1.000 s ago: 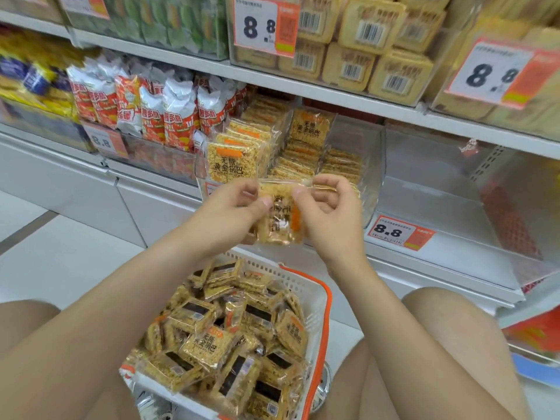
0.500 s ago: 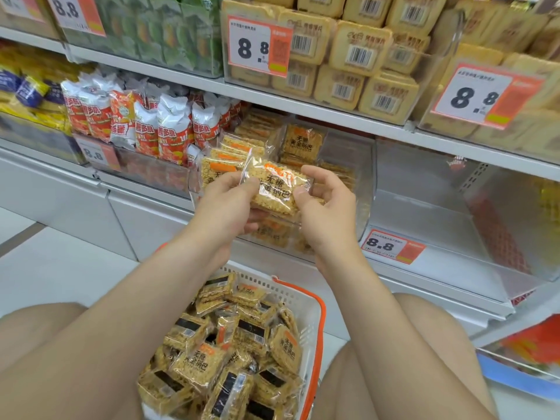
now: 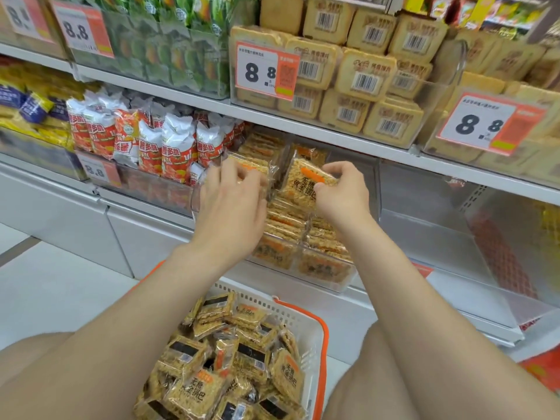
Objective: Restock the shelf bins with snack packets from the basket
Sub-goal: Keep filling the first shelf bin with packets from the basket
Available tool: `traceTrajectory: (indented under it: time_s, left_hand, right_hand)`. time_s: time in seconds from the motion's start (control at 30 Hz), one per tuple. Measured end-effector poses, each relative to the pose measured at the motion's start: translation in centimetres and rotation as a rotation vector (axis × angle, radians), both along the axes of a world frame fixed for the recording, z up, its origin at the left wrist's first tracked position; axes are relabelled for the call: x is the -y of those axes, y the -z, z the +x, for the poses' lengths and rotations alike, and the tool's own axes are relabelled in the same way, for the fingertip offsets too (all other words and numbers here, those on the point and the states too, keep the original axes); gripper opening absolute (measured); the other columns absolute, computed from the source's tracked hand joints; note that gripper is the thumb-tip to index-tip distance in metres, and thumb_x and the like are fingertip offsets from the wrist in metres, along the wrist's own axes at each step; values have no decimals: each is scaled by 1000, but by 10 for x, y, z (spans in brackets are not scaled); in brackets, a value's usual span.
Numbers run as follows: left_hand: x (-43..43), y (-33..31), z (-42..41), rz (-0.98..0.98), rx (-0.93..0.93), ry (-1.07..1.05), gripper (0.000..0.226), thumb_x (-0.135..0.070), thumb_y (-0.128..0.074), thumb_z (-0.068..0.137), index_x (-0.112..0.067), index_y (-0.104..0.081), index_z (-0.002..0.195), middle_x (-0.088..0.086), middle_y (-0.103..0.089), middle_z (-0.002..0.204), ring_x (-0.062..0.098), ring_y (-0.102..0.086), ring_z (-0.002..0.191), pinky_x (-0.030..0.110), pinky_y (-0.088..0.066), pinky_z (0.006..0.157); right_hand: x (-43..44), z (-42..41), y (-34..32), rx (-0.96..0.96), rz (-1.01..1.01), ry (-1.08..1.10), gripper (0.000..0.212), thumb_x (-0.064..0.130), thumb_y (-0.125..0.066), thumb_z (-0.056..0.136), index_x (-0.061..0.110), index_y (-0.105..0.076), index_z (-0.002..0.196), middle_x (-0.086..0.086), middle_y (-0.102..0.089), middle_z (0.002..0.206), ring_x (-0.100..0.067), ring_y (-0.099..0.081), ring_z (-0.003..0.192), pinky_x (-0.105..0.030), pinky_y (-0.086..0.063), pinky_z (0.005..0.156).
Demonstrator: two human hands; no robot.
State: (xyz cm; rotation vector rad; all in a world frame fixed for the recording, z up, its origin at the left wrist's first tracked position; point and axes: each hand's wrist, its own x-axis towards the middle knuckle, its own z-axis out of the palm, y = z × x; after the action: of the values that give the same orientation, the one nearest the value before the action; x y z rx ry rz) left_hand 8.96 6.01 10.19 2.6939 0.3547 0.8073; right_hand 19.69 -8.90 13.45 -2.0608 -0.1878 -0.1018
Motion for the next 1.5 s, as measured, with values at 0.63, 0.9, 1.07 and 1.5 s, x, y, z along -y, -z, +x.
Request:
traceTrajectory:
  time_s: [0.63, 0.9, 1.07, 1.5]
  left_hand:
    - [0, 7, 39, 188, -146, -22, 35, -25, -65, 94, -27, -60, 128, 5, -47, 135, 35, -40, 130, 55, -31, 115]
    - [-3, 9, 37, 211, -154, -7, 25, -29, -65, 94, -29, -67, 119, 4, -46, 139, 33, -41, 130, 54, -30, 115]
    - [-3, 8, 35, 191, -175, 7, 29, -26, -63, 94, -31, -67, 122, 3, -44, 143, 33, -36, 137, 53, -26, 118]
    - [-9, 0, 13, 70, -68, 133, 30, -19, -67, 94, -28, -68, 122, -1, -48, 142, 24, -30, 140, 48, -29, 113]
  right_hand:
    - [-66, 92, 41, 109, -66, 261, 55, -1, -64, 94, 11, -46, 145, -18, -32, 153, -34, -57, 122, -28, -44, 94]
    - [-58, 99, 61, 226, -239, 136, 64, -6, -63, 86, 17, -51, 144, -12, -52, 138, -29, -58, 116, -22, -40, 80]
    - [-58, 98, 64, 226, -181, 124, 58, -5, -62, 82, 18, -62, 135, -12, -62, 121, -26, -60, 104, -28, -50, 84]
    - [-49, 58, 43, 320, -530, 32, 43, 11, -55, 92, 16, -65, 134, -17, -54, 134, -40, -50, 123, -53, -46, 105]
